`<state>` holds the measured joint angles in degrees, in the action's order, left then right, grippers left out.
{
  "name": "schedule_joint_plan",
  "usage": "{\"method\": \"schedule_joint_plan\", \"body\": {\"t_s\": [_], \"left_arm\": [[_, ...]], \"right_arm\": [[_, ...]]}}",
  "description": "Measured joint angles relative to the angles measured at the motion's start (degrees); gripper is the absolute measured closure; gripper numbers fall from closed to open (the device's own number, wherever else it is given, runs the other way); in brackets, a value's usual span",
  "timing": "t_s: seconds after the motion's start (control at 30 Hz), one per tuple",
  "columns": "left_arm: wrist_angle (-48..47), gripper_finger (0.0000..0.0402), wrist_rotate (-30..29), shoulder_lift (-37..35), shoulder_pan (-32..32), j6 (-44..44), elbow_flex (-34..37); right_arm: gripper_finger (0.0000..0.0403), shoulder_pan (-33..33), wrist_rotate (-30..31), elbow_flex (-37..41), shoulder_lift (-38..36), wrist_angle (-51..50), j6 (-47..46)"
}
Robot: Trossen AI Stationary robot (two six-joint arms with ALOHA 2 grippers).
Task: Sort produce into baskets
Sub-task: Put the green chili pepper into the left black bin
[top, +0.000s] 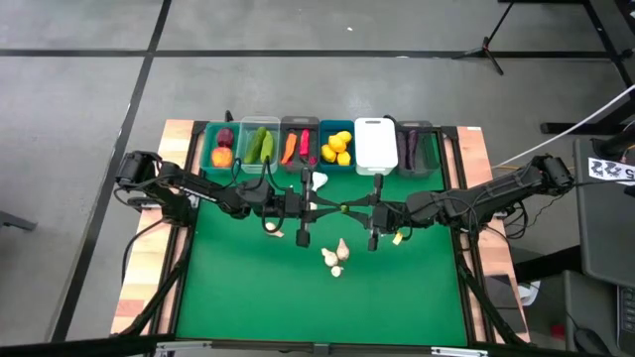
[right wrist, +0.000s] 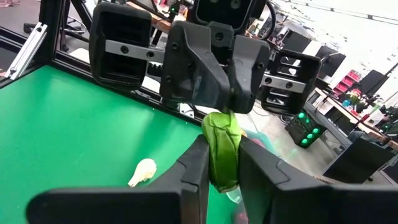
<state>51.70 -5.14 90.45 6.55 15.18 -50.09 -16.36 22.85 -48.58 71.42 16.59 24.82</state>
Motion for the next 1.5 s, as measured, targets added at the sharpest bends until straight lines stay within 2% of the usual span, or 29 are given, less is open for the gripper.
{"method": "schedule_joint_plan", "body": {"t_s": [0.1,0.47,0.57,0.83,1.0,1.1,1.23,1.4,1.5], "left_arm": [[-0.06,0.0395,0.0,0.0,0.0,0.0,0.0],[-0.06,0.0398,0.02,0.0,0.0,-0.02,0.0],[-0.21,0.0399,0.02,0.0,0.0,0.0,0.0],[-0.42,0.04,-1.33,0.02,-1.53,-0.07,0.0],[-3.48,0.04,-3.83,0.02,-4.24,-0.43,0.0],[-7.45,0.04,-8.17,0.02,-6.86,-1.29,0.0],[-12.13,0.04,-10.6,0.02,-11.65,-4.59,0.0],[-18.73,0.04,-15.67,0.02,-18.49,-10.71,-0.02],[-25.51,0.04,-17.55,0.02,-24.06,-18.85,0.0]], "right_arm": [[0.0333,0.0,0.0,0.0,0.0,-0.06,0.0],[0.0325,0.0,0.0,0.0,0.0,-0.06,-0.57],[0.0293,0.01,0.02,0.0,0.0,-0.06,-0.8],[0.0175,0.02,2.29,-0.02,0.0,-1.91,-1.22],[0.0137,0.0,9.43,-0.04,0.01,-6.13,-3.1],[0.013,-0.08,16.02,-0.04,0.04,-7.94,-3.91],[0.0132,-0.07,23.21,-0.04,0.02,-9.37,-5.39],[0.0134,-0.09,24.79,-0.04,0.02,-10.05,-5.9],[0.0134,-0.09,24.99,-0.04,0.02,-11.77,-7.09]]}}
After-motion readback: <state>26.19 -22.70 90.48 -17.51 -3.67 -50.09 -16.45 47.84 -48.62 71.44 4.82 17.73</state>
